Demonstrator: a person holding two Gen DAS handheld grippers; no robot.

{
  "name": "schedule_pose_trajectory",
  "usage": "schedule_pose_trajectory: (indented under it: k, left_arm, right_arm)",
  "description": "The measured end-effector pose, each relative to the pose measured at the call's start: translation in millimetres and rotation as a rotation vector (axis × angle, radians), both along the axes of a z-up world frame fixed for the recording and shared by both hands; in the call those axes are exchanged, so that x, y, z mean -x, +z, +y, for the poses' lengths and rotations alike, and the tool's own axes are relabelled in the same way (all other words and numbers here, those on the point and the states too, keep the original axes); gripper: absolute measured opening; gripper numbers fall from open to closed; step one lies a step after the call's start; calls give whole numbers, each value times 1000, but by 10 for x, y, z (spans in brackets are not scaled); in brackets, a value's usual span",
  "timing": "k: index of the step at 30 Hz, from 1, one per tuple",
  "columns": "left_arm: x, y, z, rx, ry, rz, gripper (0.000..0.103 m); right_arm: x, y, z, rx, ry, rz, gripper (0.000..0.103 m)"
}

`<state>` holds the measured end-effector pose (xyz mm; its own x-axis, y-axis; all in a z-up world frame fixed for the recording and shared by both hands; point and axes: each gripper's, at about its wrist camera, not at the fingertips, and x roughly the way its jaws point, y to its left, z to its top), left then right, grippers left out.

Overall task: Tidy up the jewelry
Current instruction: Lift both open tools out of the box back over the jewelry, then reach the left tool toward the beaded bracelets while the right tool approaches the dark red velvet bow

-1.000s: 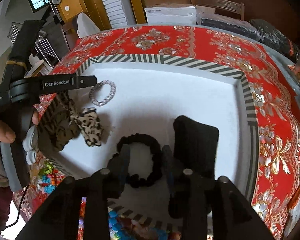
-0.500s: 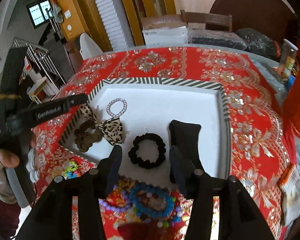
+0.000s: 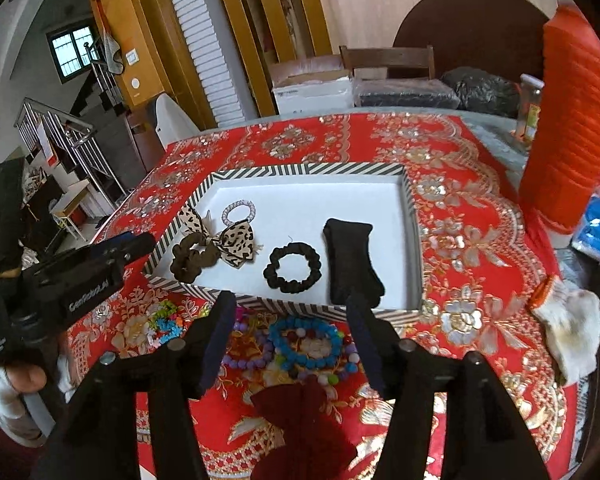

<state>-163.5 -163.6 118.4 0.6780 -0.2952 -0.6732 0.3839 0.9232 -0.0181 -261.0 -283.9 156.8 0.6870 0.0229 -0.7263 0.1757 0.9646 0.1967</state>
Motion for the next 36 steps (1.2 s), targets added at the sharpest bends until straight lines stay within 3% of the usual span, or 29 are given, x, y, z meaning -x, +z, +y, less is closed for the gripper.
schedule_pose_trajectory:
  k: [15, 36]
  left_arm:
    - [378, 17, 85, -9, 4, -7, 27]
    - [467, 53, 87, -25, 2, -13, 27]
  right_arm:
    - [339, 169, 152, 17, 9, -51, 64]
    - [395, 223, 238, 35, 35, -53, 65]
